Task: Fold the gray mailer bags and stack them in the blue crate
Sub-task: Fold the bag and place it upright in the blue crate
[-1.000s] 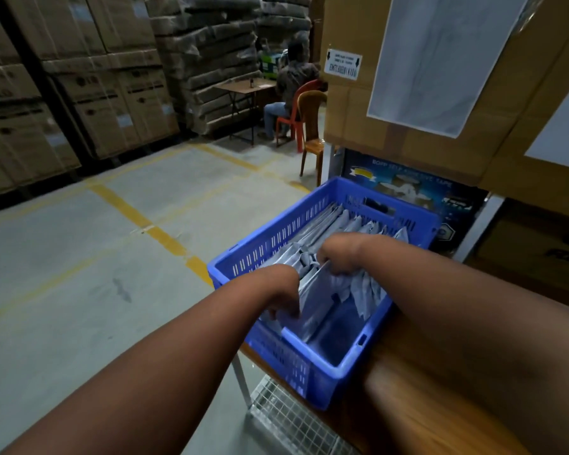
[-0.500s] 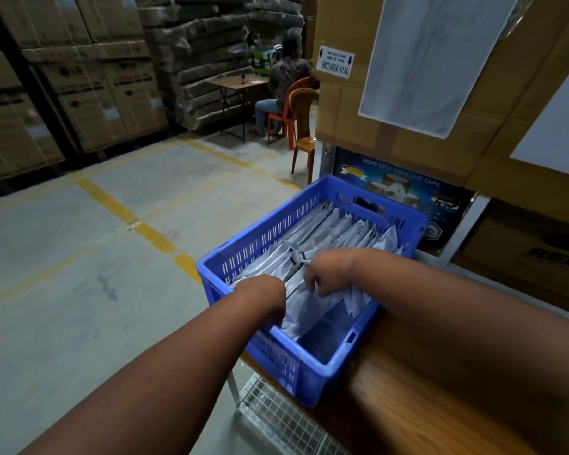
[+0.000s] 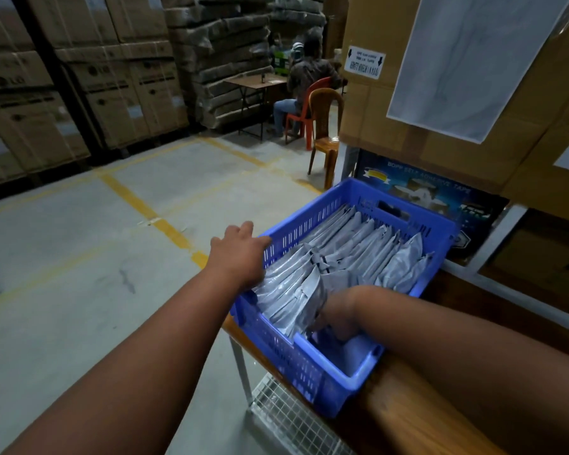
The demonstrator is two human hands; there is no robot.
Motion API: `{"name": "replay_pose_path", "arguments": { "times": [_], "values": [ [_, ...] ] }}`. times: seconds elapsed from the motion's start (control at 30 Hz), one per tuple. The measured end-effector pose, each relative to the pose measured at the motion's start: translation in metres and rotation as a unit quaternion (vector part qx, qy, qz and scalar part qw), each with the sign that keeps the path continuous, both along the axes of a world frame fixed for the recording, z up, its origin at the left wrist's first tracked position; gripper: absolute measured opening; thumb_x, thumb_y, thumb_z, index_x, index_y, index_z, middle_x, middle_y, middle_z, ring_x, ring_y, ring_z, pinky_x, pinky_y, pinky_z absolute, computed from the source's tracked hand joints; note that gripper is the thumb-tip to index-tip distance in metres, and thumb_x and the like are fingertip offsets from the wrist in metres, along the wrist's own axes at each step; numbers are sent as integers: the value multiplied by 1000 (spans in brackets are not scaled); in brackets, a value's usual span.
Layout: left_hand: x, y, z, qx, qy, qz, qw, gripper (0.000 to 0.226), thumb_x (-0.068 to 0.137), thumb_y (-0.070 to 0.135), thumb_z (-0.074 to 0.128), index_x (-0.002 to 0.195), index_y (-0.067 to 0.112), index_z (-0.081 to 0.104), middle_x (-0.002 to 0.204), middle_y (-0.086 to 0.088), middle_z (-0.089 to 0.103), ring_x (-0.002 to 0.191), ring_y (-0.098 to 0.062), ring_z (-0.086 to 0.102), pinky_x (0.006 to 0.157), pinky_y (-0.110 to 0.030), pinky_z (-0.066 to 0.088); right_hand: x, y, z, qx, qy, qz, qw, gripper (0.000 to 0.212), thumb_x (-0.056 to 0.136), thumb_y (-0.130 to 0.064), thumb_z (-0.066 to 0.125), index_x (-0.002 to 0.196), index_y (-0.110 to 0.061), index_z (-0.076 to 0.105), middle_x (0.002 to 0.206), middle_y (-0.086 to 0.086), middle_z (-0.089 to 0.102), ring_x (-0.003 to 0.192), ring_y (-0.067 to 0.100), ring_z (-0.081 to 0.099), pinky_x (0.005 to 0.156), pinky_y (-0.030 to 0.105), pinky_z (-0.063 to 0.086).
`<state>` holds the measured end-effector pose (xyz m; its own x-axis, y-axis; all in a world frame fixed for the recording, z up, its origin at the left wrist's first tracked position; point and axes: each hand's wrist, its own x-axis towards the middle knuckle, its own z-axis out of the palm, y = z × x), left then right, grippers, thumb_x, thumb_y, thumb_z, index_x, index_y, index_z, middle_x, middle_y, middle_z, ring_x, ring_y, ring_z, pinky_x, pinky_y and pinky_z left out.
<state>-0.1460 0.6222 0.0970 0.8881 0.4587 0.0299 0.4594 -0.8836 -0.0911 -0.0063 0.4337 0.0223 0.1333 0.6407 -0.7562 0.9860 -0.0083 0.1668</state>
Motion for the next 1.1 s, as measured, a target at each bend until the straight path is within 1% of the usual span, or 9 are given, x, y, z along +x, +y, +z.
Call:
{"name": "replay_pose_path", "arguments": {
  "times": [0.13, 0.23, 0.4, 0.57, 0.73, 0.83, 0.97, 1.03, 1.1],
  "values": [
    [-4, 4, -2, -106, 18, -1, 994, 76, 86, 44, 69, 157, 45, 41, 139, 2, 49, 119, -29, 60, 94, -41, 55, -6, 8, 4, 27, 0, -26, 999, 60, 96, -45, 64, 154, -41, 48, 147, 4, 60, 130, 36, 59, 110, 46, 48],
    [-6, 3, 0, -108, 19, -13, 994, 81, 89, 52, 67, 162, 43, 35, 157, 2, 37, 131, -29, 53, 102, -43, 52, -11, 13, 14, 56, 14, -46, 997, 50, 97, -46, 69, 143, -28, 61, 136, 6, 67, 122, 35, 63, 100, 42, 50],
    [-10, 2, 0, -117, 33, -24, 992, 87, 91, 73, 59, 166, 44, 24, 177, -1, 8, 157, -28, 26, 119, -46, 40, -14, 11, 26, 90, 39, -60, 993, 56, 97, -48, 70, 150, -34, 59, 145, 4, 63, 129, 32, 59, 102, 39, 47],
    [-8, -2, 2, -69, 27, -43, 996, 89, 87, 81, 56, 164, 43, 29, 175, -5, 16, 155, -30, 27, 120, -47, 38, -4, 4, 35, 110, 89, -75, 987, 52, 92, -47, 74, 142, -38, 66, 132, -3, 71, 120, 26, 64, 107, 39, 50],
    [2, -19, 11, -38, 15, -83, 996, 87, 81, 83, 55, 156, 42, 42, 171, -6, 27, 152, -30, 34, 120, -52, 36, -3, -2, 65, 180, 65, -99, 976, 30, 93, -42, 71, 122, -37, 77, 112, -7, 78, 100, 22, 70, 94, 37, 56],
    [8, -36, 21, -31, -4, -107, 994, 88, 83, 81, 57, 159, 41, 38, 172, -7, 27, 154, -31, 32, 120, -52, 36, -2, -14, 78, 259, 17, -114, 959, 28, 88, -52, 65, 111, -38, 73, 103, -7, 73, 96, 26, 69, 86, 42, 59],
    [26, -76, 36, -46, -58, -128, 989, 111, 80, 87, 47, 169, 34, 8, 177, -12, -5, 163, -33, 6, 126, -58, 25, 3, -58, 101, 356, -23, -104, 928, 53, 93, -68, 55, 136, -37, 63, 144, -2, 55, 129, 26, 58, 102, 44, 52],
    [41, -105, 46, -47, -71, -153, 985, 115, 79, 88, 46, 169, 35, -2, 177, -11, -13, 164, -32, -1, 128, -59, 19, 12, -96, 114, 391, -64, -115, 911, 75, 94, -79, 45, 155, -34, 46, 170, 4, 32, 151, 29, 39, 119, 52, 38],
    [55, -142, 56, -42, -69, -182, 980, 117, 82, 88, 51, 169, 36, -8, 176, -10, -19, 164, -30, -7, 129, -61, 14, 21, -141, 122, 389, -103, -158, 902, 90, 93, -86, 33, 167, -35, 24, 179, 5, 6, 163, 28, 13, 128, 63, 16]
  ]
}}
